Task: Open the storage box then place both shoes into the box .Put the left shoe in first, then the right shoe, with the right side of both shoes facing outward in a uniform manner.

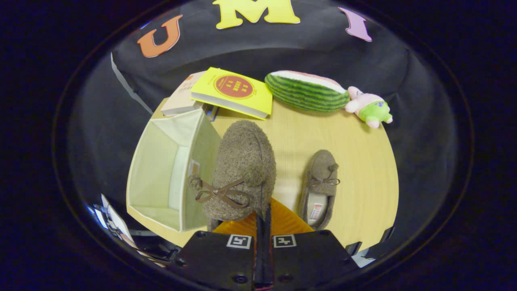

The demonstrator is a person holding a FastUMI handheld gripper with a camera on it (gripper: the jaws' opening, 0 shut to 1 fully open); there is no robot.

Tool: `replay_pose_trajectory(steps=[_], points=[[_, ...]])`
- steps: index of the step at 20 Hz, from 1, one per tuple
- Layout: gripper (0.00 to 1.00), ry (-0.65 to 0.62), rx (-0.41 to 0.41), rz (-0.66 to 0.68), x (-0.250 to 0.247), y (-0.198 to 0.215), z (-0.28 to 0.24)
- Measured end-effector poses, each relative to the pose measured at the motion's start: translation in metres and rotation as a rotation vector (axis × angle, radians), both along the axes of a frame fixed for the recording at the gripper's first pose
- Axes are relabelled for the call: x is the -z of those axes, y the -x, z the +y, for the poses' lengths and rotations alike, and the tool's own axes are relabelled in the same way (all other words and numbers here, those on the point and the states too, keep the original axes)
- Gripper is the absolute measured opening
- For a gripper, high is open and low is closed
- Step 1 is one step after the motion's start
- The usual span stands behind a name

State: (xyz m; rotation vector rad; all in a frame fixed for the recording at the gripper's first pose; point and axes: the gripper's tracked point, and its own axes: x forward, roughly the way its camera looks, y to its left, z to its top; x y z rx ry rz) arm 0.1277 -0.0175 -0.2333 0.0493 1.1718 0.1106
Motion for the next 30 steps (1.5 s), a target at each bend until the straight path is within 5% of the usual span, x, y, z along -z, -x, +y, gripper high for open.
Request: replay_pose_trajectory(steps=[8, 14, 19, 30], points=[[0.06, -0.134, 0.010, -0.084, -0.052, -0.018, 0.109], [0.06, -0.262, -0.005, -0.102, -0.031, -0.029, 0.204], [0.06, -0.177, 0.065, -0.127, 0.010, -0.036, 0.229], [0.06, -0.157, 0.067, -0.045, 0.070, -0.024, 0.246]])
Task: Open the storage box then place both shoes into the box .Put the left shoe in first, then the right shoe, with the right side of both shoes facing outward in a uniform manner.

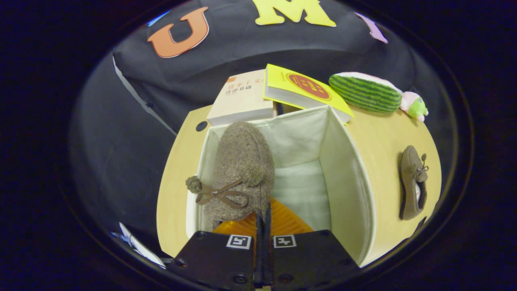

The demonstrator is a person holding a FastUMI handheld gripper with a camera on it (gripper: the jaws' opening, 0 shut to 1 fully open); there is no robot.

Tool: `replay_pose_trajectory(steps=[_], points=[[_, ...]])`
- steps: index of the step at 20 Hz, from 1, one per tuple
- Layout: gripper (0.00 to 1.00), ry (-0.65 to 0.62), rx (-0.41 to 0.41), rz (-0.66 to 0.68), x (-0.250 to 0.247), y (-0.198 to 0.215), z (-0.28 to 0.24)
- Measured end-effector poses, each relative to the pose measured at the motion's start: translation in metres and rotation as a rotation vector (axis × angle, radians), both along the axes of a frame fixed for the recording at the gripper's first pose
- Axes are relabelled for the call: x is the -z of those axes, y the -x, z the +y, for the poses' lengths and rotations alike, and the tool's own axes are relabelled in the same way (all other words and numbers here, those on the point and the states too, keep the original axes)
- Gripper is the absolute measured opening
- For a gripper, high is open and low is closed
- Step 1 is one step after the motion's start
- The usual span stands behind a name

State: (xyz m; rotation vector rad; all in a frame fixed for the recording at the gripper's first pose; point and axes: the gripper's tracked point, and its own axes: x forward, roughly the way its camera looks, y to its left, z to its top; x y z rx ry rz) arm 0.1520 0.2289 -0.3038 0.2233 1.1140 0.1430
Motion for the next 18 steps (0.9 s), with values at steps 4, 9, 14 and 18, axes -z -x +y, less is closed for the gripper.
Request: replay_pose_trajectory(steps=[4, 9, 14, 18], points=[[0.30, 0.015, -0.021, -0.022, -0.010, -0.001, -0.006], [0.61, 0.005, -0.036, -0.004, -0.027, 0.014, -0.006], [0.79, 0.107, -0.072, -0.073, -0.063, 0.015, -0.038], [0.87, 0.205, -0.092, -0.102, -0.089, 0.021, -0.080]])
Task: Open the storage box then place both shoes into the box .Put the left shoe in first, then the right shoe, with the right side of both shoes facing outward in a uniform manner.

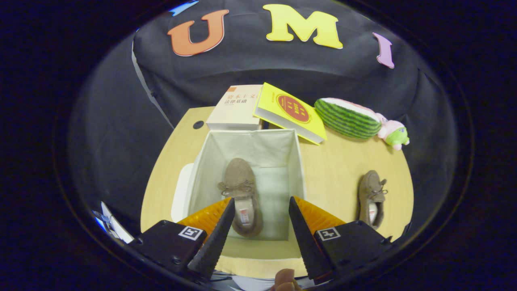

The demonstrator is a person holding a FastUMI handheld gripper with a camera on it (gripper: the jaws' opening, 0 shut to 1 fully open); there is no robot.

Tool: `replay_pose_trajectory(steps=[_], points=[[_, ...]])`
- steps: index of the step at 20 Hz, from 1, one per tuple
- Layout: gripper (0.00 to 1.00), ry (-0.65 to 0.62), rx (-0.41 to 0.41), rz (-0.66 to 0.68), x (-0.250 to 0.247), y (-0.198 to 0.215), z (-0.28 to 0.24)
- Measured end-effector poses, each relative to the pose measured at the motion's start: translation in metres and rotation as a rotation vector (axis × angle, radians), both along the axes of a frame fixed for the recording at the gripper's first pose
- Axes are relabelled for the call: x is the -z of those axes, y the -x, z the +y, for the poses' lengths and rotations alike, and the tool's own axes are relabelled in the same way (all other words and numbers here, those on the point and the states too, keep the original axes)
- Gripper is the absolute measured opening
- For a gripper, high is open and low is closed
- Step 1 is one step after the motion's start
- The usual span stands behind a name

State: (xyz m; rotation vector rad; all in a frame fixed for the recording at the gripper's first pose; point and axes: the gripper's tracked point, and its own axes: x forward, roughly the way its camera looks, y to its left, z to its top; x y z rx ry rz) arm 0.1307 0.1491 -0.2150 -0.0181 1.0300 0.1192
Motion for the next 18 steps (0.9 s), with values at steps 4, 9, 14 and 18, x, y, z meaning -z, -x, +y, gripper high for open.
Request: replay_pose_trajectory(steps=[4, 9, 14, 18], points=[[0.87, 0.060, 0.014, -0.034, -0.018, -0.002, -0.057], [0.87, 0.089, 0.100, -0.008, -0.011, -0.002, -0.140], [0.87, 0.137, 0.145, 0.029, 0.016, 0.002, -0.214], [0.87, 0.257, 0.146, 0.088, 0.059, 0.011, -0.272]])
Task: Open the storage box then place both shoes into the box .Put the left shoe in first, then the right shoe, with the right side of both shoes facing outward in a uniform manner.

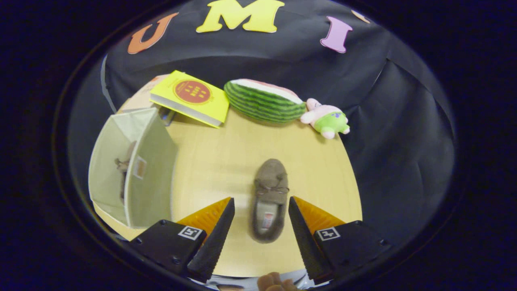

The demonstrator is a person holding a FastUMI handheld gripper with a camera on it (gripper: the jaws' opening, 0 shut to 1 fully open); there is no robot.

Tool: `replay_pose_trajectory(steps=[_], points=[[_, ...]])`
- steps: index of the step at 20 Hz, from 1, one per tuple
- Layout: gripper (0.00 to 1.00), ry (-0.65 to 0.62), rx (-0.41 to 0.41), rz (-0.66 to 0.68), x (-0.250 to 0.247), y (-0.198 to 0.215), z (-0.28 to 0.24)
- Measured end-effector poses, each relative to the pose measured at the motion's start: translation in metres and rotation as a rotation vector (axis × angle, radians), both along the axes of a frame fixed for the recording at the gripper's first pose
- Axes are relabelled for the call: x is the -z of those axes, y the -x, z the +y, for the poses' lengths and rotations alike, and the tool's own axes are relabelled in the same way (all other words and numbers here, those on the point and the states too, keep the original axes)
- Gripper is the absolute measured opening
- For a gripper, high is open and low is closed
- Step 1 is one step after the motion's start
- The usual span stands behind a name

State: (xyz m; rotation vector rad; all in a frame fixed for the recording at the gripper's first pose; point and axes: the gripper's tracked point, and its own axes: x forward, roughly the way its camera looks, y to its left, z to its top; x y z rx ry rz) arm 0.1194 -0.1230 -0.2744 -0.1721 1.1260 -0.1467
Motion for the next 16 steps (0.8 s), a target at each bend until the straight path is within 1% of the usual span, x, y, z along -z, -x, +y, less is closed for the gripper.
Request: replay_pose_trajectory(steps=[2, 7, 10, 11, 12, 13, 14, 15, 16], points=[[0.87, -0.059, 0.032, 0.056, 0.025, 0.005, -0.007], [0.87, -0.105, 0.108, 0.142, 0.076, 0.006, -0.035], [0.84, -0.079, 0.146, 0.169, 0.098, 0.002, -0.055], [0.83, -0.059, 0.148, 0.179, 0.103, 0.002, -0.060], [0.83, -0.045, 0.133, 0.187, 0.109, 0.000, -0.063], [0.68, -0.063, 0.099, 0.201, 0.114, 0.002, -0.059], [0.42, -0.090, 0.083, 0.240, 0.123, 0.006, -0.054], [0.15, -0.096, 0.091, 0.229, 0.122, 0.004, -0.054], [0.13, -0.100, 0.104, 0.221, 0.120, 0.005, -0.056]])
